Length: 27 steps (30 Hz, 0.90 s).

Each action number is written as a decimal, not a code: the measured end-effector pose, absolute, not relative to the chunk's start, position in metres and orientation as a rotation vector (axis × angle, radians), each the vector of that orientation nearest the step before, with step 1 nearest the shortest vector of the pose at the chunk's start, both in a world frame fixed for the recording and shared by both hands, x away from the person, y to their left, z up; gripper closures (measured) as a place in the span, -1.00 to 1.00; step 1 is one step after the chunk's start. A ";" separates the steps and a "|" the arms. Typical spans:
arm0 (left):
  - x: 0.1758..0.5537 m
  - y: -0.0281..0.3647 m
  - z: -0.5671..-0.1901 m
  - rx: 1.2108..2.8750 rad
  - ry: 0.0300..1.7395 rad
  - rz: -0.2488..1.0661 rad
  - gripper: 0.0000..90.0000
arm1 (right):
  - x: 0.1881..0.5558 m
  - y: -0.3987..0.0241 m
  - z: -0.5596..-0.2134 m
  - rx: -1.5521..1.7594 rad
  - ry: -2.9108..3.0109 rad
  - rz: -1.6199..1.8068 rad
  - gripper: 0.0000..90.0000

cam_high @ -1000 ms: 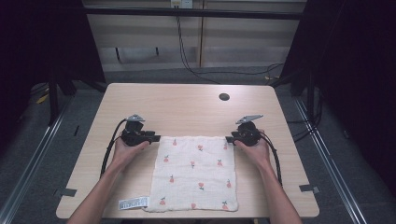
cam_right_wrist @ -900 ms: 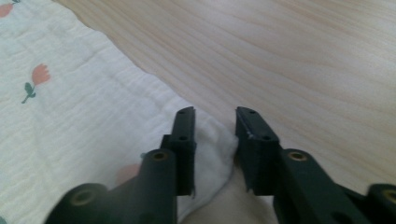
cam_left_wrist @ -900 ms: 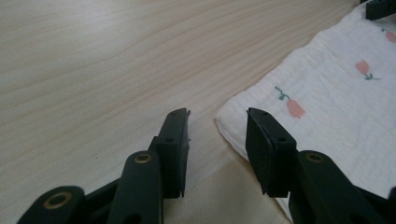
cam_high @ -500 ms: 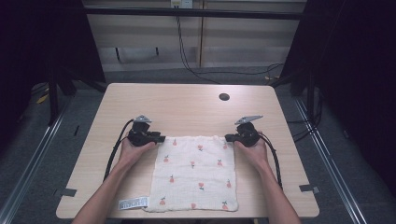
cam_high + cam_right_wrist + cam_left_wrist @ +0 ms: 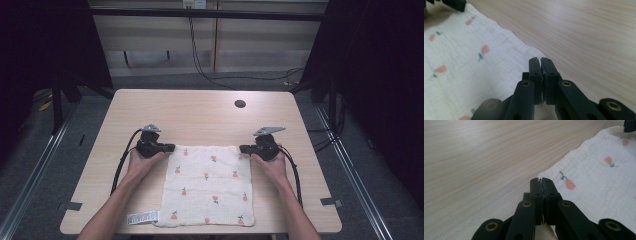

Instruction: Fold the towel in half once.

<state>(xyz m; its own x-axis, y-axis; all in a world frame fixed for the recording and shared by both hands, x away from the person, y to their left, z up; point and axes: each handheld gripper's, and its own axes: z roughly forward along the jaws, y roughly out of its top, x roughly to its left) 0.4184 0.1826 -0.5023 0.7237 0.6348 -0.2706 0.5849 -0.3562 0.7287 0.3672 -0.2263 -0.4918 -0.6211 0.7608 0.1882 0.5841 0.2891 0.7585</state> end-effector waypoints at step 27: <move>0.386 0.203 -0.458 1.932 0.814 0.069 0.96 | 0.342 -0.242 -0.451 1.228 2.264 1.415 0.96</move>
